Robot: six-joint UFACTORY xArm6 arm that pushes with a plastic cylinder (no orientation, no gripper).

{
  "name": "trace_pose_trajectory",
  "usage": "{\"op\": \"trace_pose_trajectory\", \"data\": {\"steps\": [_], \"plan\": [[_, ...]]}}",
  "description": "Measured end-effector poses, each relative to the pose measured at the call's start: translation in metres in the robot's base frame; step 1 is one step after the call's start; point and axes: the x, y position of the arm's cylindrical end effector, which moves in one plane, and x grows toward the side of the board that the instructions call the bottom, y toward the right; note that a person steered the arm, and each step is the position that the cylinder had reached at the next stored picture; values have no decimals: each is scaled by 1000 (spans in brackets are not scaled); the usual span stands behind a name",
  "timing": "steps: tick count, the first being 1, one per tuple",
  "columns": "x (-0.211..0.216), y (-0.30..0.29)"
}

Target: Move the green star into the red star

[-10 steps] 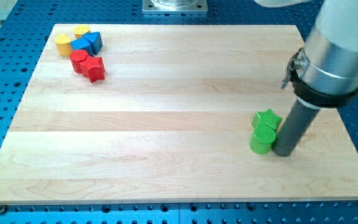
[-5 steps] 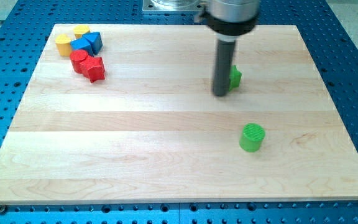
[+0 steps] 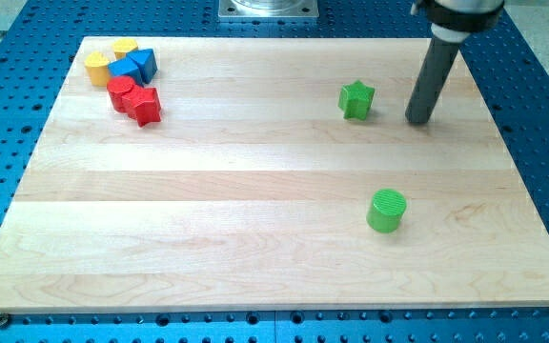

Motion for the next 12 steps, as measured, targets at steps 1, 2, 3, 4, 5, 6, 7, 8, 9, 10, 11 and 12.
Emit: {"op": "trace_pose_trajectory", "data": {"steps": [1, 2, 3, 4, 5, 6, 7, 8, 9, 10, 11, 12], "plan": [[-5, -98], [-2, -174], [2, -90], [-20, -111], [-10, -257], [24, -288], [94, -271], [86, -355], [44, -346], [31, -285], [56, -247], [-3, -237]]}}
